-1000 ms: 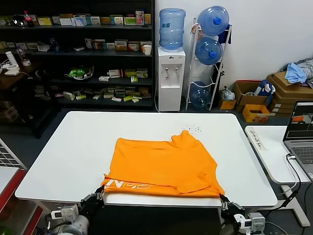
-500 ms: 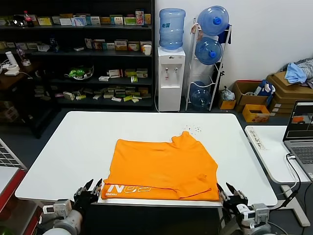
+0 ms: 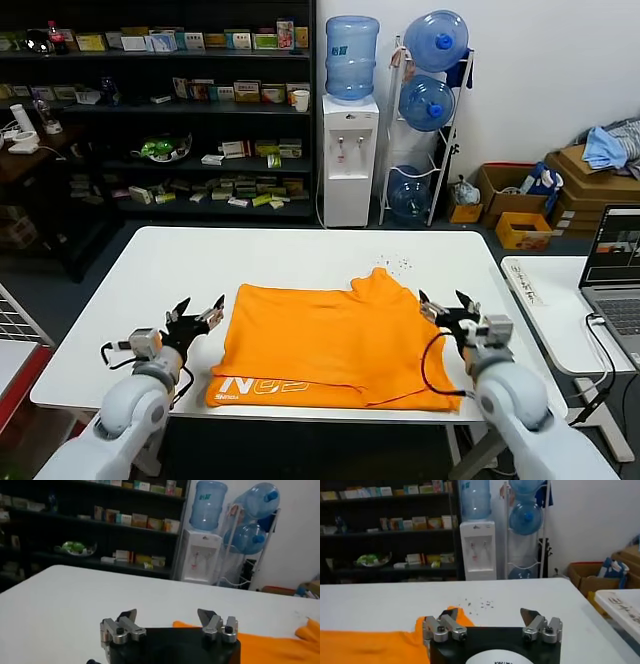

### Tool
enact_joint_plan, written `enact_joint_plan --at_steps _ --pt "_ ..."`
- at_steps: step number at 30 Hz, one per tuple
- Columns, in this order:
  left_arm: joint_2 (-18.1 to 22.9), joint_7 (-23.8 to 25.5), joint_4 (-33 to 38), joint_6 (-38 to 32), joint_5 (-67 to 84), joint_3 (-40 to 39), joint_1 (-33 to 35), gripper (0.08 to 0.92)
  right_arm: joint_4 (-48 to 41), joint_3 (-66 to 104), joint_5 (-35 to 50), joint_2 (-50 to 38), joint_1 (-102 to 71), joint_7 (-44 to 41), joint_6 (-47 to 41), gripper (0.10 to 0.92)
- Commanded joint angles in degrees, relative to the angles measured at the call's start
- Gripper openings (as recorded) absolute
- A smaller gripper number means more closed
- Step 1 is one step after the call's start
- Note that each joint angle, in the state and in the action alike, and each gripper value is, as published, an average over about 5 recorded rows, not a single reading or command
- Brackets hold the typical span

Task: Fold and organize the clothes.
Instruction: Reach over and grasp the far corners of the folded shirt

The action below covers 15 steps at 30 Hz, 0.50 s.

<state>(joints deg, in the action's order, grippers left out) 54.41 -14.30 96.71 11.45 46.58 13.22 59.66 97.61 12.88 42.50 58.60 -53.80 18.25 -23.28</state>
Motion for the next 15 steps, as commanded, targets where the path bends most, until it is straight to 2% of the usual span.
enact_joint_plan --at_steps 1,15 --pt "4.4 6.4 -24.2 0.5 1.7 -9.8 -19.9 0.822 -21.6 -9.9 0.4 7.1 20.1 -1.1 -3.5 0.822" --pt "7.7 6.4 -29.6 4.0 2.2 -13.7 -24.5 0.823 -31.0 -10.7 -2.3 12.5 22.0 -4.6 -4.8 0.823"
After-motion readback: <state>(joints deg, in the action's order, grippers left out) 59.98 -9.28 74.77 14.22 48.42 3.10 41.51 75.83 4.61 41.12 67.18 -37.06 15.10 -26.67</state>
